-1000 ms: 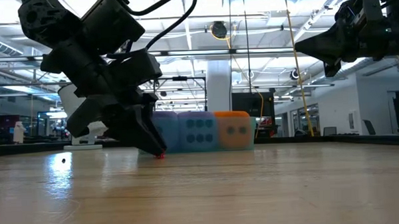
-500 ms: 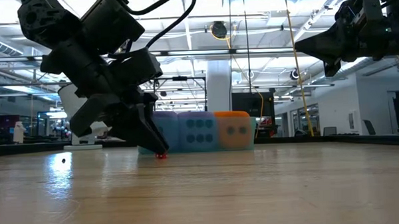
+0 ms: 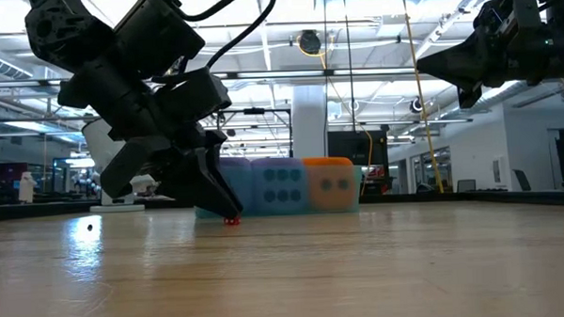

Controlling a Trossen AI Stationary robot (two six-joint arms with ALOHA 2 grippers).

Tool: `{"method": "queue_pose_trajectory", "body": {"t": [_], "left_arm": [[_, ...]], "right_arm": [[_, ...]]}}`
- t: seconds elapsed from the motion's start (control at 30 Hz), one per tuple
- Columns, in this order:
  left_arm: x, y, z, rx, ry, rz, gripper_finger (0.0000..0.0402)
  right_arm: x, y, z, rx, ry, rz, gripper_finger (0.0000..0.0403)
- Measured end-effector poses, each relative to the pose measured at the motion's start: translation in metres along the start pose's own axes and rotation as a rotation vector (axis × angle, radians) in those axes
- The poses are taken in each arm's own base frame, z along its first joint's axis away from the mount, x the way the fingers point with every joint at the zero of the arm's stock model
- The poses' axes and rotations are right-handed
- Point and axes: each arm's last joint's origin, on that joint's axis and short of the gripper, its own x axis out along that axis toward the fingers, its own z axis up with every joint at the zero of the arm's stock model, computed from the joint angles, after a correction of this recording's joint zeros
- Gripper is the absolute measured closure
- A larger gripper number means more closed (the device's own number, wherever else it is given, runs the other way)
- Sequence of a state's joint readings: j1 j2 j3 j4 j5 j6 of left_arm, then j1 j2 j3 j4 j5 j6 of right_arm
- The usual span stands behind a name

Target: Pick & Place Dice

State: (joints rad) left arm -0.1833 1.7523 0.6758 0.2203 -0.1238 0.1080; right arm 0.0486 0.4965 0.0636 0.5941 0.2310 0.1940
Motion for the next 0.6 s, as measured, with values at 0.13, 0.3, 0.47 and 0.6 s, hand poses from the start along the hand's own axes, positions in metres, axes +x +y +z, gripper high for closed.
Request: {"method": "queue_pose_trajectory", "body": {"t": [0.13, 0.3, 0.47, 0.6], "left_arm": [[0.0, 0.0, 0.0001, 0.002, -0.001, 0.001, 0.0352], [0.0002, 0.0001, 0.0007, 0.012, -0.009, 0.003, 0.0351], [0.0001, 0.0001, 0.001, 0.013, -0.012, 0.005, 0.0351], [0.0001, 0.0002, 0.0013, 0.014, -0.015, 0.006, 0.0351]], "right_arm": [[0.0, 0.0, 0.0, 0.0, 0.0, 0.0, 0.0403], [0.0, 0.0, 0.0001, 0.0, -0.001, 0.0, 0.0403], [0.0, 0.0, 0.0, -0.005, 0.0, 0.0, 0.0403], [0.0, 0.0, 0.0, -0.005, 0.0, 0.0, 0.0403]]}}
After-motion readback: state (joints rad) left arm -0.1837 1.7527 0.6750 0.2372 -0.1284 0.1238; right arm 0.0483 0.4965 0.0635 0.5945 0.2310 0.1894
